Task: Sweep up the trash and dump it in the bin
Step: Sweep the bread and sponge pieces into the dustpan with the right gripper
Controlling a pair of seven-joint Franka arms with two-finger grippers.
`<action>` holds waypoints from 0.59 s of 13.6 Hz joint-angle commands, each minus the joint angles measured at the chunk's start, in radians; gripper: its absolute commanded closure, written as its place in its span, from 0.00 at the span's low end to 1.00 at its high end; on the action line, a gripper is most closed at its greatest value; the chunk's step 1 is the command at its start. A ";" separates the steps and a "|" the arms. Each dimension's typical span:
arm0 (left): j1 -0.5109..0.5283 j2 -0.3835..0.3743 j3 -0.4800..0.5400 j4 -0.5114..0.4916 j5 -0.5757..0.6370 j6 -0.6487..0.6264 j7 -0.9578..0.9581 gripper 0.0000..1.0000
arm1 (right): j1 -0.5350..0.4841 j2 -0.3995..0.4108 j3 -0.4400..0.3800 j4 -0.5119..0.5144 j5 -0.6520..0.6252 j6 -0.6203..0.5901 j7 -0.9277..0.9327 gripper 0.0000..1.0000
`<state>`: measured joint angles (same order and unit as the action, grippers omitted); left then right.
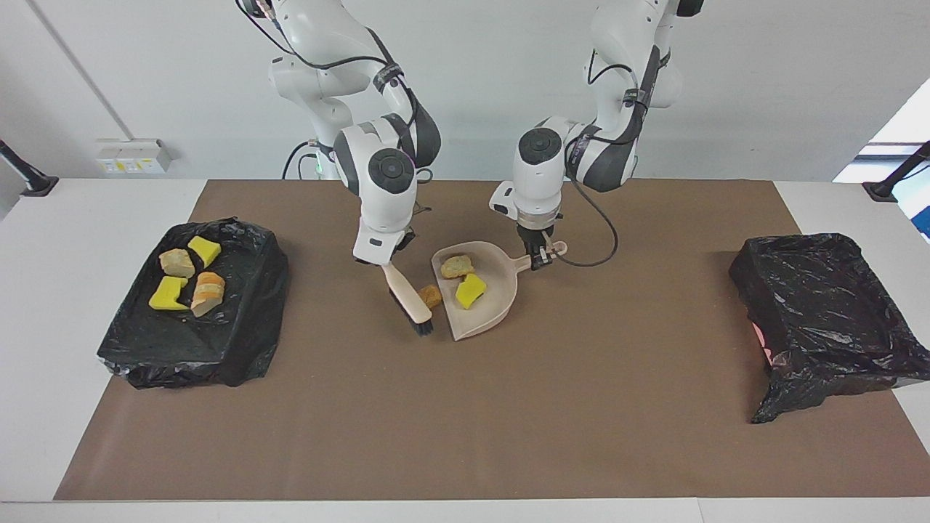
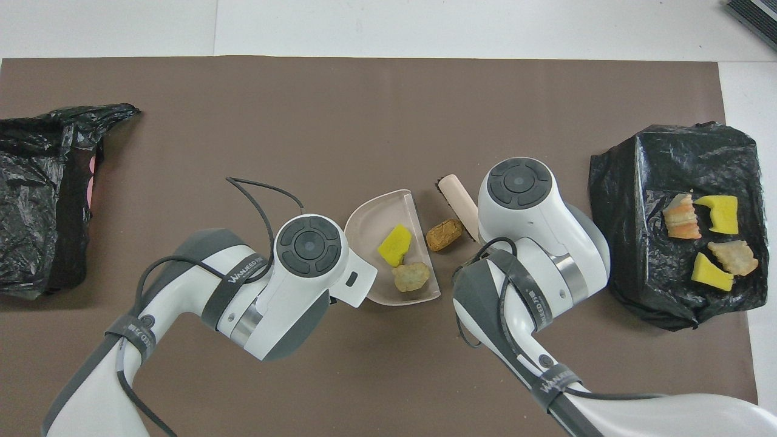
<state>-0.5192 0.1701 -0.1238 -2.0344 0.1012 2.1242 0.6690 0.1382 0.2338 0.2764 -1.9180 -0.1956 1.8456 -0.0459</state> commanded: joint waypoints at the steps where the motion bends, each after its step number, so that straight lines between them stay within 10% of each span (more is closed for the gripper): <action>1: -0.002 -0.029 0.009 -0.038 0.017 0.019 -0.008 1.00 | -0.032 0.009 0.000 0.007 -0.041 -0.035 -0.014 1.00; 8: 0.015 -0.029 0.007 -0.040 0.015 0.014 0.001 1.00 | 0.027 -0.016 0.014 -0.070 0.269 -0.005 0.181 1.00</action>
<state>-0.5137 0.1701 -0.1196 -2.0367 0.1012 2.1242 0.6691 0.1422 0.2456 0.2838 -1.9667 -0.0020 1.8302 0.0982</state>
